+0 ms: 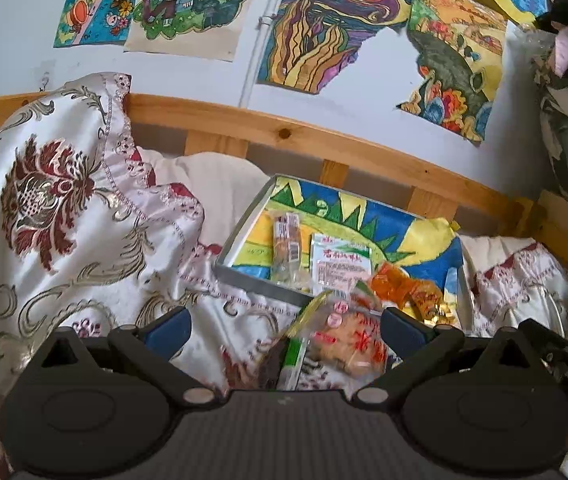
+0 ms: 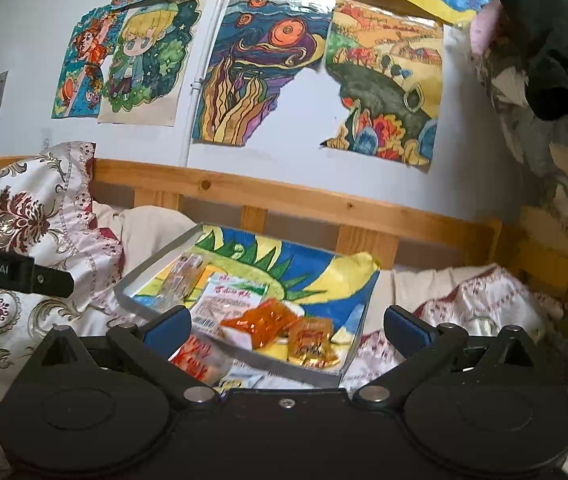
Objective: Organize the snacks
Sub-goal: 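Withdraw both tools from the tray and lower the left tool toward the mandarin orange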
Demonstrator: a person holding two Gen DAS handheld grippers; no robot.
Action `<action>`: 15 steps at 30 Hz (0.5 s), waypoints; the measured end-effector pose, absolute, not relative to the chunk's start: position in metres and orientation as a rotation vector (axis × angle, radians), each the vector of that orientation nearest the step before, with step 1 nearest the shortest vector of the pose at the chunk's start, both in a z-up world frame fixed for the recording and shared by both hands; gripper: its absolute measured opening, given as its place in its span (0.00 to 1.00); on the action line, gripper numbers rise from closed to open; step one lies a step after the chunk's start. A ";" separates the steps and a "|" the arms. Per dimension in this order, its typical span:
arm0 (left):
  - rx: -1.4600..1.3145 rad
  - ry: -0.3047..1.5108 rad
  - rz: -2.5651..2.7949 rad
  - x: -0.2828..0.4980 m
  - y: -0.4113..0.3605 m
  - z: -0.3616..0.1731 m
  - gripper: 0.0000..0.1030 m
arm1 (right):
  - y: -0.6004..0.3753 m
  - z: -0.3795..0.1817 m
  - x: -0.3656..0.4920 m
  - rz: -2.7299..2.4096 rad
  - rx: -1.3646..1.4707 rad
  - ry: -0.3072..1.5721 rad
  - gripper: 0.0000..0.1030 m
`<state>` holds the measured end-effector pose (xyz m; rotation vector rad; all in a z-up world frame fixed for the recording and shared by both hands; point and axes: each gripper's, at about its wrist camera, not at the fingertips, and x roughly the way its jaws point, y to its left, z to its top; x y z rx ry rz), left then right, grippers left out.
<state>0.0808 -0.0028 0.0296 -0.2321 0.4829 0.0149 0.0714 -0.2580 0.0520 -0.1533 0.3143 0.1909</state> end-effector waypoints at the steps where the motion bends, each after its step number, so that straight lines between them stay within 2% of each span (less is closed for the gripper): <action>1: -0.224 0.489 0.011 0.078 -0.003 0.028 0.99 | -0.258 0.051 0.068 0.190 -0.149 0.321 0.99; 15: -0.138 0.555 -0.039 0.056 -0.005 0.012 0.99 | -0.252 0.042 0.042 0.188 -0.132 0.402 0.99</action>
